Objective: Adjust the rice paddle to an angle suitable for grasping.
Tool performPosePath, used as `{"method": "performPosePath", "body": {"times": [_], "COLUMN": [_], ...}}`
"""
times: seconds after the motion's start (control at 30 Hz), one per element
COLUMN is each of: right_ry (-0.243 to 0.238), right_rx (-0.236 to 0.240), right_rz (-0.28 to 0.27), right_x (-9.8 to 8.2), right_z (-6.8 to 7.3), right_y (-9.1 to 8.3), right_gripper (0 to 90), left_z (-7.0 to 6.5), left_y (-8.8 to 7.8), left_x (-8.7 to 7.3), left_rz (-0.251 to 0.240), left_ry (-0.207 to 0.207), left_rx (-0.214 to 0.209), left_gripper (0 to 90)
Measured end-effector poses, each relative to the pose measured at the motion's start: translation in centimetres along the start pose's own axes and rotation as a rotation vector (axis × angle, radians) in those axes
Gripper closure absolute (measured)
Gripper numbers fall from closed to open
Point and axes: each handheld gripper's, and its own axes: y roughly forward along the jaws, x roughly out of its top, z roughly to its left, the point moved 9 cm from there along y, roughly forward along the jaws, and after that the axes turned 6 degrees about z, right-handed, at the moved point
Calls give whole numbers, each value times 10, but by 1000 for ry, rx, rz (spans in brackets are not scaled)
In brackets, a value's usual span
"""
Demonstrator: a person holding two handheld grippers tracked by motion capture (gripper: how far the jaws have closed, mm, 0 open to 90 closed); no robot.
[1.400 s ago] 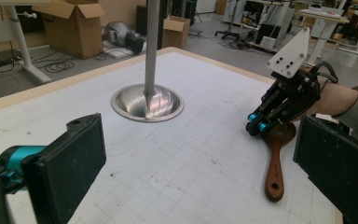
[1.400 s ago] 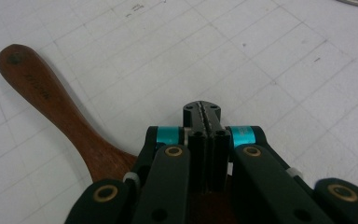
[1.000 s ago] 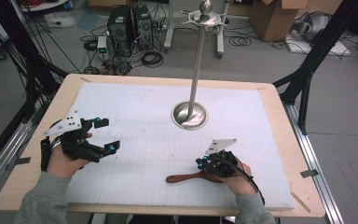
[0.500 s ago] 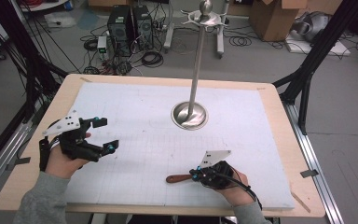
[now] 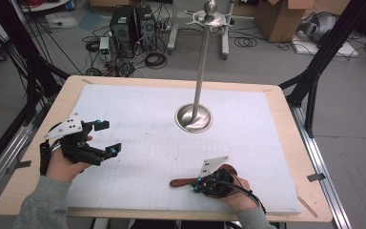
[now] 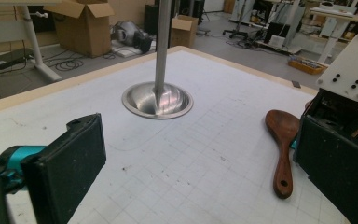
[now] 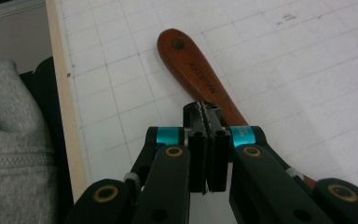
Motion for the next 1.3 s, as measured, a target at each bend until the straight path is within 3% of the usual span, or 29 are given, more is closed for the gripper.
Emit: {"method": "performPosePath", "body": {"times": [0.6,1.3], "right_ry": [-4,42], "right_rx": [-2,13], "right_rz": [27,40], "right_x": [7,21], "right_z": [-5,-19], "right_y": [8,16], "right_gripper": [896,895], "left_z": [1,4], "left_y": [-11,-32], "left_x": [-5,-15], "left_rz": [2,10], "left_ry": [-7,-19], "left_rx": [22,68], "left_gripper": [28,28]}}
